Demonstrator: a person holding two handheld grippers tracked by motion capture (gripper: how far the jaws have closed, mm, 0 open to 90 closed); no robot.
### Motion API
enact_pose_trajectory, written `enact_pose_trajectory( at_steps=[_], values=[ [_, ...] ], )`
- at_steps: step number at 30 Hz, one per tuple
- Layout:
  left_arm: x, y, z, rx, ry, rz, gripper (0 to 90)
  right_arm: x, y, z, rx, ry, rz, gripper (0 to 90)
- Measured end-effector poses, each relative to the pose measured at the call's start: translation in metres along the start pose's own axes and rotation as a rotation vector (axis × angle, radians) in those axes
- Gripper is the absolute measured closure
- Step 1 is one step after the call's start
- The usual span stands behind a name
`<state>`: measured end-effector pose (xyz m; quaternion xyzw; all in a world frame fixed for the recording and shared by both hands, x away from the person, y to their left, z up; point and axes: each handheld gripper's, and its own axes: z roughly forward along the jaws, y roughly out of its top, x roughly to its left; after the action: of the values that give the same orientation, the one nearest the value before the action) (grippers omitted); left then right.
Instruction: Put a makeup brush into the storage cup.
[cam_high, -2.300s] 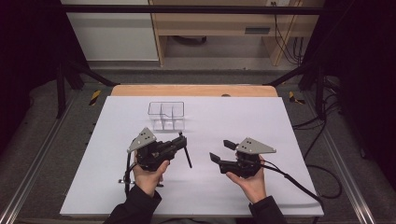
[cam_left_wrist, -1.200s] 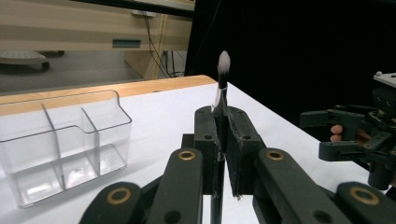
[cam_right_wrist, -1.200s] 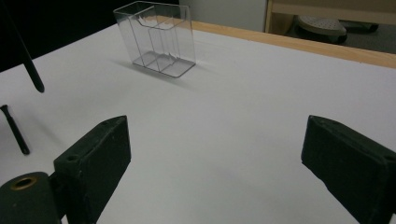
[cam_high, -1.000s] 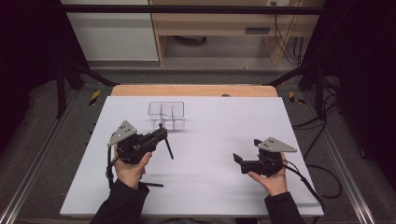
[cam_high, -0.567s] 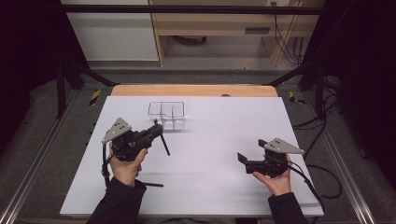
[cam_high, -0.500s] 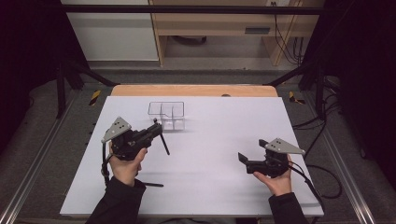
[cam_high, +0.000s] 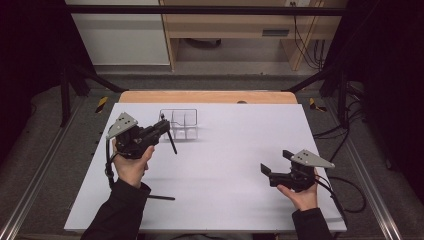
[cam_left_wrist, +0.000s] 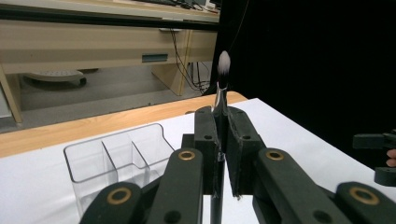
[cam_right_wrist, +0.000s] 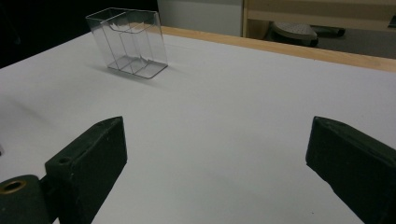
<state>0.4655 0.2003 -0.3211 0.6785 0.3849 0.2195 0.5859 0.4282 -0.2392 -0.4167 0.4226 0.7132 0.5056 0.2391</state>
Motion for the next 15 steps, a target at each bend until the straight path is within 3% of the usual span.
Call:
enact_pose_trajectory(
  at_steps=[15],
  values=[
    [0.019, 0.018, 0.018, 0.014, 0.034, 0.007, 83.9, -0.007, -0.003, -0.006, -0.005, -0.009, 0.013, 5.8]
  ],
)
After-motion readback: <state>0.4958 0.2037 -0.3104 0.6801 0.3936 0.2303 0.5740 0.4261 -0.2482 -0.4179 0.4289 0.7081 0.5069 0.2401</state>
